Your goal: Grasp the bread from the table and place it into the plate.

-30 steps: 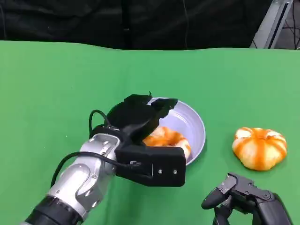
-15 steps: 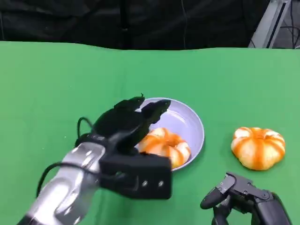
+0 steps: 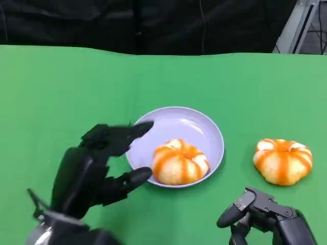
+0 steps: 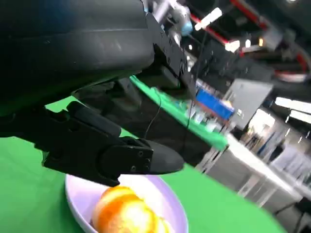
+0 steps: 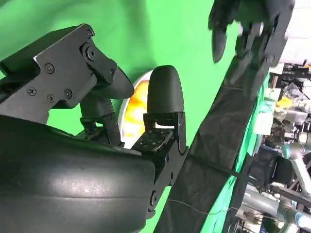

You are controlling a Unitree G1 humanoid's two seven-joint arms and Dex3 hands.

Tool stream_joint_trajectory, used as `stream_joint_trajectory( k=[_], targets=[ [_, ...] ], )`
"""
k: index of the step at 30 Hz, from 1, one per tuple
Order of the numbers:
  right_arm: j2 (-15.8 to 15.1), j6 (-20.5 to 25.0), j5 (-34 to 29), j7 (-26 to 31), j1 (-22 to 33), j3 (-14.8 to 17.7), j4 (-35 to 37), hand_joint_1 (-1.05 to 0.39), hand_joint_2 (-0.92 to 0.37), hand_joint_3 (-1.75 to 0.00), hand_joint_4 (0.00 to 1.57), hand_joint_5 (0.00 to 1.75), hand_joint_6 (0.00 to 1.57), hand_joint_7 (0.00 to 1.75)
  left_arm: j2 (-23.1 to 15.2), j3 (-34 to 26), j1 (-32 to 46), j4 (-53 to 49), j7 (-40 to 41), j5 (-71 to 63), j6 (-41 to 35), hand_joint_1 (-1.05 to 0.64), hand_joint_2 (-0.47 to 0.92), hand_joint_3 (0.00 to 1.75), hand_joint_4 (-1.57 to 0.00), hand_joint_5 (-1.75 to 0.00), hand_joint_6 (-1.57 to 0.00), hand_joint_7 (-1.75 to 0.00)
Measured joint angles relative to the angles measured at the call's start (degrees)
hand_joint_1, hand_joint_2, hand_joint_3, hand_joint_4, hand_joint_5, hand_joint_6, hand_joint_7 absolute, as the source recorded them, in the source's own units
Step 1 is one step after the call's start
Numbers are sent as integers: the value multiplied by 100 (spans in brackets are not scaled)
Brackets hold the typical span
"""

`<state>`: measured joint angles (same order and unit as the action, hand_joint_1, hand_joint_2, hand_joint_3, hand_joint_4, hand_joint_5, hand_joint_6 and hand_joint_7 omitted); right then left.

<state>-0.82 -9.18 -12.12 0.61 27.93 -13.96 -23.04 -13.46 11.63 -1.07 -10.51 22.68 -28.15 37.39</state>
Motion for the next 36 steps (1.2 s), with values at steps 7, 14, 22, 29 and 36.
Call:
stream_joint_trajectory(
  k=[7,14,22,29,36],
  targets=[
    [-7,1,31,-15,0,31,0,4,-49,-122,66,163,71,134,30,-257,593,-292,-183,681,896,-4,33,146,-85,-169,-87,-134],
    [-36,1,175,-61,16,155,0,3,-49,-124,65,164,70,135,350,-300,1138,-71,-711,1394,837,-6,33,150,-86,-173,-83,-152],
    [-47,-16,177,-66,8,169,28,2,-48,-123,65,162,70,136,620,-642,971,-371,-790,1539,936,-9,30,153,-88,-175,-83,-155],
    [-52,-19,171,-66,9,185,40,3,-47,-123,64,162,70,135,725,-701,914,-550,-967,1525,1060,-13,31,148,-89,-174,-84,-153],
    [-56,-33,175,-66,17,186,98,1,-46,-125,64,165,70,135,754,-701,903,-648,-1212,1577,1169,-12,33,145,-91,-169,-87,-148]
  ],
)
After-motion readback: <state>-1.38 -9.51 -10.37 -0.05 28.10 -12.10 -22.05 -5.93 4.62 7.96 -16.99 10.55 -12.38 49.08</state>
